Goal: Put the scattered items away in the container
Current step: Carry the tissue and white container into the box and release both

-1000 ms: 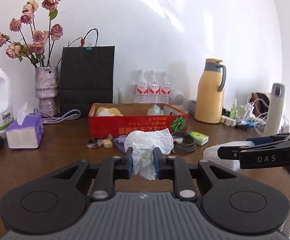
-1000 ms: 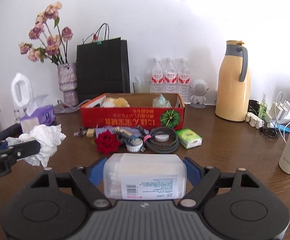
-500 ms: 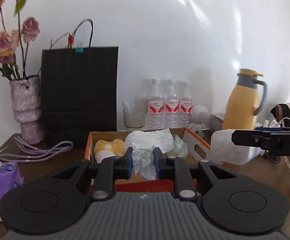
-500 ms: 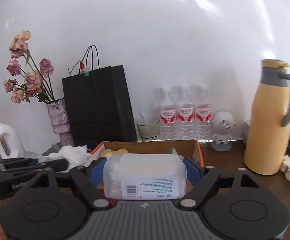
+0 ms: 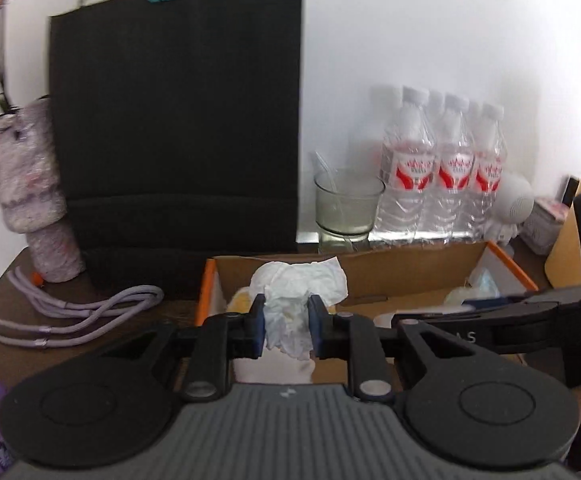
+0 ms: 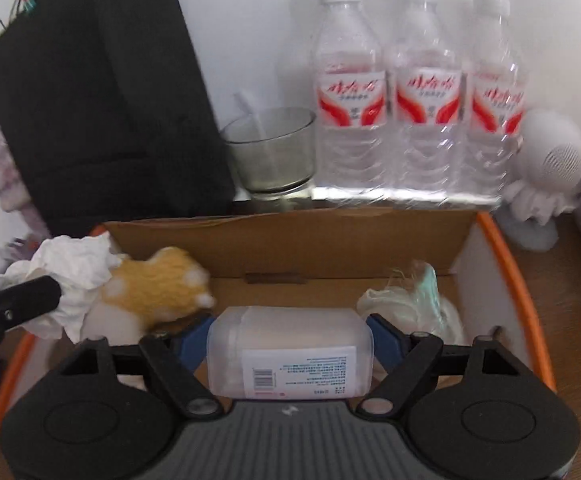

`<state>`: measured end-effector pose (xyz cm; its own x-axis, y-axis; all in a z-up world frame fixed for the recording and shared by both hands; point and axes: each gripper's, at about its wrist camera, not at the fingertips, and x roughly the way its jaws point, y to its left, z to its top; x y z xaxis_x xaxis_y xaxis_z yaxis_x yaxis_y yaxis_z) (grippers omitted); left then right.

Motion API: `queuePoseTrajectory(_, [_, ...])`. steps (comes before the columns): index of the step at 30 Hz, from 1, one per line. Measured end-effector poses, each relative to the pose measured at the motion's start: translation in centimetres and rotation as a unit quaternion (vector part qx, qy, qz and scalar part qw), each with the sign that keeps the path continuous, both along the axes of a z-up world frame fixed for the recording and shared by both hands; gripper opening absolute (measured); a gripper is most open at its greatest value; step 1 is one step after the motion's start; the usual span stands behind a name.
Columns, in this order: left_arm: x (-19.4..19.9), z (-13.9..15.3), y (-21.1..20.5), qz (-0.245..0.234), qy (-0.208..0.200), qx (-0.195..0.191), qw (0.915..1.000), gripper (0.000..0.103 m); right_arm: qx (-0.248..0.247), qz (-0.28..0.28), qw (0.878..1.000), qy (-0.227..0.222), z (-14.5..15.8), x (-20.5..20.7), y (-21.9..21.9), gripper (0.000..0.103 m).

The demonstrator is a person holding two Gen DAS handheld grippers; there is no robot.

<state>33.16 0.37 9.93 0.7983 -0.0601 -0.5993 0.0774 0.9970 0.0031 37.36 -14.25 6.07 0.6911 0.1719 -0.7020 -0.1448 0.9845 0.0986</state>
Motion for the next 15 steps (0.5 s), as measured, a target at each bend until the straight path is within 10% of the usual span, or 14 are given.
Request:
queuePoseTrajectory(4, [2.7,-2.4,-1.3,-0.029,0.064,-0.010,0.9975,0.027,-0.103,0.001,0.995,0.012,-1.1,0.5,1.7,0.082])
queuePoseTrajectory(10, [3.2,-4.7,-1.9,-0.027,0.075,0.025,0.9965,0.048,0.015,-0.013,0.999,0.048,0.5,0.2,-2.7,0.090])
queuePoseTrajectory(15, [2.9,-4.8,-1.4,-0.029,0.071,0.063,0.9951,0.089,0.010,-0.007,1.000,0.028,1.0,-1.3,-4.4,0.093])
